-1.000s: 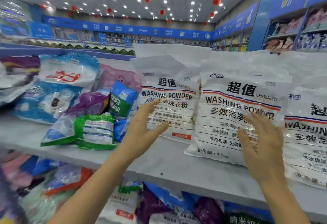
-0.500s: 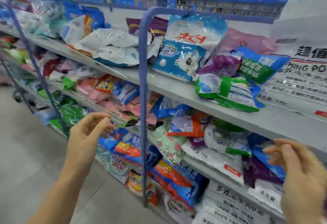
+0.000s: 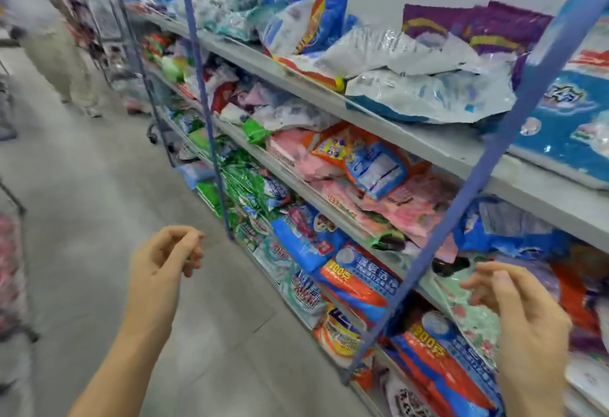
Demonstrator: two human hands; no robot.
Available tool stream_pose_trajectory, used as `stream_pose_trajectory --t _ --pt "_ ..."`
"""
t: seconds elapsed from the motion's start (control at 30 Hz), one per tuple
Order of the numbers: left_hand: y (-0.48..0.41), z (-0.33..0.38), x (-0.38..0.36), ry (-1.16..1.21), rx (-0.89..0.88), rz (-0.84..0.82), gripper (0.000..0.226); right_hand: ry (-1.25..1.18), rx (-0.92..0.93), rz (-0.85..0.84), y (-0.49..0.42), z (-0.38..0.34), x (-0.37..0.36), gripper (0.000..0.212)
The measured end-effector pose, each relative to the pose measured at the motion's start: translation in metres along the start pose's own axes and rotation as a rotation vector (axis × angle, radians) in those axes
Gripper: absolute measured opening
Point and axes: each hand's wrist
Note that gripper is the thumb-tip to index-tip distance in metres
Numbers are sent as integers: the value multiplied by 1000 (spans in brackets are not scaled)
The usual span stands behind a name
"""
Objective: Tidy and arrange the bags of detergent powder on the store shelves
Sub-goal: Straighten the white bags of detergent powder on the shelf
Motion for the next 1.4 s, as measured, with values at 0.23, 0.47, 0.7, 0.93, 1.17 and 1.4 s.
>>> stream_pose_trajectory --t 0.23,0.47,0.7,0.93,1.17,1.4 --pt "-106 -21 -4 10 -41 21 36 -27 45 22 -84 15 -68 40" --pt "-229 -15 -41 49 -126 -37 44 -19 167 38 -183 -8 -119 20" --pt "-351 -29 -81 78 -179 -170 28 319 365 71 -261 -32 -147 20" --pt "-467 -29 -128 138 -235 -412 40 994 308 74 -318 -43 -158 34" --pt "-542 -32 -152 187 -321 -698 17 1471 -220 -63 -368 -34 -142 80" --pt "-563 -23 -175 207 -409 -864 21 1584 65 182 -394 -28 -148 14"
Point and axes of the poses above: each hand's wrist, its own y-axis away from the middle knuckle, its own x-axis out of the back of the hand, z = x × y, and after that the axes turned 6 degrees about -z, right-handed
